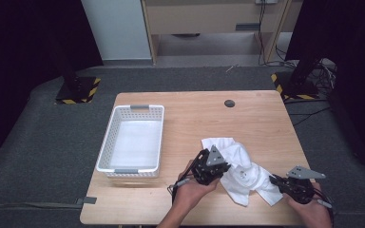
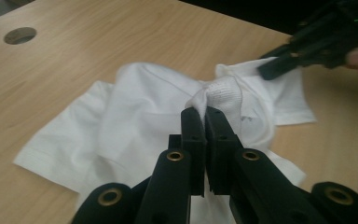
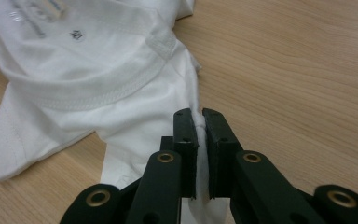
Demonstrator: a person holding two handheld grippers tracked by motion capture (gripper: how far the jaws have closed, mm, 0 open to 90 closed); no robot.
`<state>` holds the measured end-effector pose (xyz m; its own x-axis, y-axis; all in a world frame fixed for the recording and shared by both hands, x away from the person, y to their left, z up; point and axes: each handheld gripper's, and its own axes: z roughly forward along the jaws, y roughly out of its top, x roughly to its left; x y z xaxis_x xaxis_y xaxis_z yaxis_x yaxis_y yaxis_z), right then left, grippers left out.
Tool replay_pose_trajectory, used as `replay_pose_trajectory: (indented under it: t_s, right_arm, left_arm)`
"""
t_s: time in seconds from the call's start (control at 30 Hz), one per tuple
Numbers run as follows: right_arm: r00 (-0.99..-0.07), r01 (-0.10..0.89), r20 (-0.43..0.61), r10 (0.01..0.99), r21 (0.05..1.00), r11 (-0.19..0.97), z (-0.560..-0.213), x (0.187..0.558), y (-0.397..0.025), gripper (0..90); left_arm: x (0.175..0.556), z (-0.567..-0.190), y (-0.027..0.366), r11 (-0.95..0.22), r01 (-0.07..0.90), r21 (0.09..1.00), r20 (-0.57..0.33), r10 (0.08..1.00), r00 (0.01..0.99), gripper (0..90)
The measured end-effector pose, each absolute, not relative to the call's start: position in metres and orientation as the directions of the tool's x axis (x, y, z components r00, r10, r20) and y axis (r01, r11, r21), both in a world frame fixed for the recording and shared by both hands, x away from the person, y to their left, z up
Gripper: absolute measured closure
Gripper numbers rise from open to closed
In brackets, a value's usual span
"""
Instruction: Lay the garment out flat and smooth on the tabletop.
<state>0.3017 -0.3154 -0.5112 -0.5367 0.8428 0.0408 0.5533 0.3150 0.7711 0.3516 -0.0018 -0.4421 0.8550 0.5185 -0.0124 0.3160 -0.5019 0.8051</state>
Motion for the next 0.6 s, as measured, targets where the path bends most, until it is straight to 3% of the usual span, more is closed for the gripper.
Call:
replay_pose_trajectory:
  t_s: [0.27,0.6]
  right_arm:
    - [-0.524,0.581,0.046,0.850,0.749,0.318,-0.518,0.306,-0.322,85.0]
    - [-0.534,0.597,0.047,0.844,0.728,0.337,-0.529,0.320,-0.319,84.6]
  left_arm:
    - [0.392,-0.487,-0.011,-0.553,0.412,0.725,-0.029,0.572,0.820,88.4]
    - [0.384,-0.509,-0.001,-0.560,0.434,0.705,-0.068,0.556,0.828,88.8]
